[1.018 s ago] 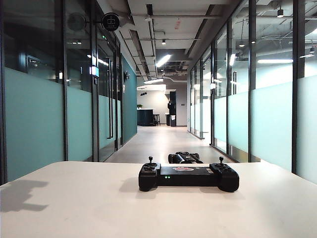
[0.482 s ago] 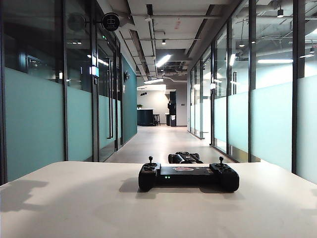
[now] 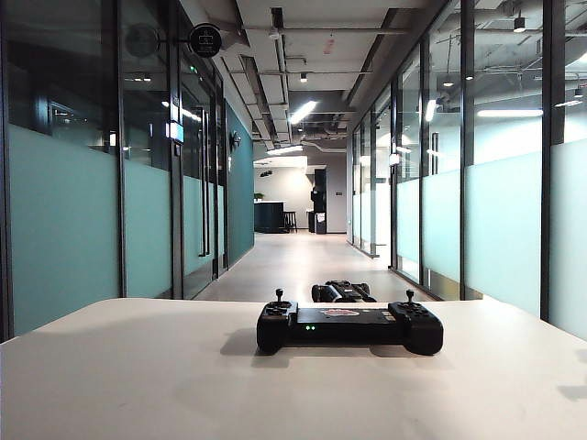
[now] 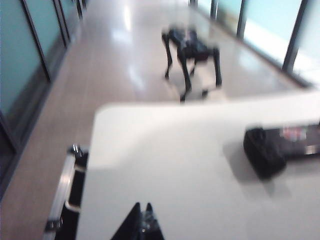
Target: Push the left joystick on the remote control sitting on the white table backward to make the robot dog back up in a straight line until it returns close to you.
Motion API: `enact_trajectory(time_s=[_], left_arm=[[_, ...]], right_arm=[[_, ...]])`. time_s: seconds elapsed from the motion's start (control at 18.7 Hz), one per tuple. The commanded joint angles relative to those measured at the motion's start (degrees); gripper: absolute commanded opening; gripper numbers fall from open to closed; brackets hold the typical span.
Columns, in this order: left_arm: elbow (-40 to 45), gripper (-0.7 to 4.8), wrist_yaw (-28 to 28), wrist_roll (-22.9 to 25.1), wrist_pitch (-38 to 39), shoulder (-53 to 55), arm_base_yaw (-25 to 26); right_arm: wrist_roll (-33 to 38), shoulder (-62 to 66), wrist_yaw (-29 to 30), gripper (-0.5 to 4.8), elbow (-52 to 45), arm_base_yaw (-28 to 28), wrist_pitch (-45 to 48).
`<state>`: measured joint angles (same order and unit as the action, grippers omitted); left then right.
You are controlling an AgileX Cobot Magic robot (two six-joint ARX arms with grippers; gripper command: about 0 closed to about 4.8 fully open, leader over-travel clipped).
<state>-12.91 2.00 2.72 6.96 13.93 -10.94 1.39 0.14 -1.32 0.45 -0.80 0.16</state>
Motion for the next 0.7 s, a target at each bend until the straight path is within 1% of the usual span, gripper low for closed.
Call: enact_trajectory(time_s=[0.05,0.16,0.32,0.54,0.7], left_arm=[[1.1,-0.06,-7.5,0.3,-1.1,-4.0,6.0],[3.5,-0.06,-7.8,0.2,-2.9,-8.4,8.3],[6.1,-0.06,-7.2,0.2,-3.2,-14.1,10.4],[8.1,-0.06,-4.3,0.4,-3.1,-13.9,10.7],[10.2,-0.06,-4.4,-0.2,-3.4,-13.9,10.7]], right_arm=[[-0.1,-0.2,0.0,-0.06,-0.5,0.1,0.9],[-0.1,-0.2,0.0,-0.06,-0.5,0.1,0.9],[-0.1,-0.2,0.0,-0.06,-0.5,0.1,0.9],[-0.1,-0.1,0.0,-0.06,-0.5,0.1,0.8],[-0.1,-0.1,0.0,-0.06,-0.5,0.1,0.7]])
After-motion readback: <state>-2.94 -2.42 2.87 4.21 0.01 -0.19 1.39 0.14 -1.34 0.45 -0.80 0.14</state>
